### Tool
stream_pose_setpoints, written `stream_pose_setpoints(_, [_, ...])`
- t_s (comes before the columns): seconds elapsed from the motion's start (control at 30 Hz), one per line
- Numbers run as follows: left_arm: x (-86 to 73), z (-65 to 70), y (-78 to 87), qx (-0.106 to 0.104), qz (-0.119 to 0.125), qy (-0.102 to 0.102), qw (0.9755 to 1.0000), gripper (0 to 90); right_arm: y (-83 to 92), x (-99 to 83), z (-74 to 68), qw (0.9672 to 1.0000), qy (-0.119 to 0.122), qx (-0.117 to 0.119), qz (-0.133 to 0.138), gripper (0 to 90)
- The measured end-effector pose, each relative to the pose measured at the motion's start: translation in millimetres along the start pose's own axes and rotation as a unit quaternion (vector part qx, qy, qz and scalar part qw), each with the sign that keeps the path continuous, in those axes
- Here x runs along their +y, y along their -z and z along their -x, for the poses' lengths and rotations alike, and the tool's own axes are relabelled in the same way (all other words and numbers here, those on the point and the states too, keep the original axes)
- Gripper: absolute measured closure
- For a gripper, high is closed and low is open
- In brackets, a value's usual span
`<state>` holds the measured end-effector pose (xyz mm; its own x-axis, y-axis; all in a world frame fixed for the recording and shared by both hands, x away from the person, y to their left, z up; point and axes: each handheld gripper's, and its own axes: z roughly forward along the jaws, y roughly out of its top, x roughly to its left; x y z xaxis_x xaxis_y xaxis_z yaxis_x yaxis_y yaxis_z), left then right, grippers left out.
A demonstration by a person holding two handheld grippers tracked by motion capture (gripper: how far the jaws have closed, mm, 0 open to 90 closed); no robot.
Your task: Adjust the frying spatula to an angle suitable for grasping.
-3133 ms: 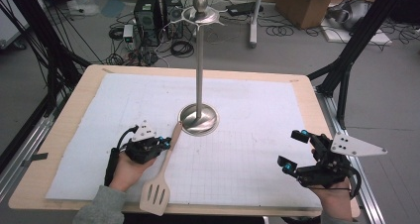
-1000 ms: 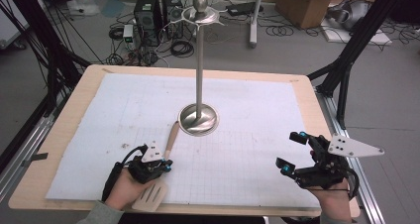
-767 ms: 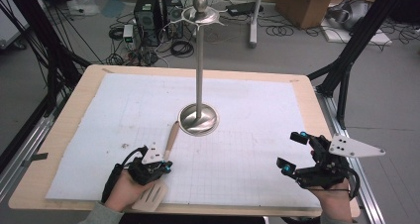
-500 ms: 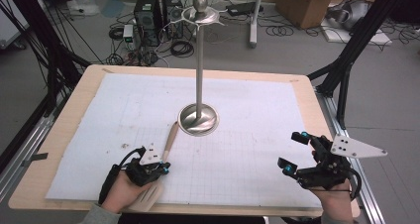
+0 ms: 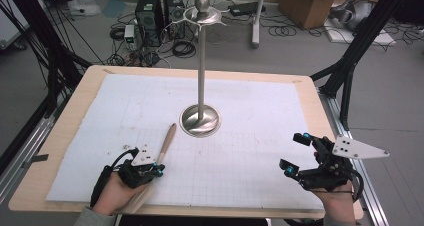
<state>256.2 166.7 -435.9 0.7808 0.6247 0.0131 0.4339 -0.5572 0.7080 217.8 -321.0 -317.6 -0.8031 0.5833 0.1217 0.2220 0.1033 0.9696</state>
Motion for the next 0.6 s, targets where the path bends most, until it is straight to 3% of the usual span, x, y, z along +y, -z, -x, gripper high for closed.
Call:
stream_pose_setpoints(0.33, [-15.2, -13.0, 14.6, -0.001, 0.003, 0.015, 0.9999, 89.8, -1.0, -0.4, -0.2, 1.0000, -0.005, 0.001, -0.003, 6.0])
stream_pose_setpoints(0.6, [-19.9, -20.4, 15.2, -0.023, 0.023, 0.030, 0.9990, 89.8, -5.6, 0.0, -1.0, 1.0000, 0.000, 0.003, -0.009, 6.0])
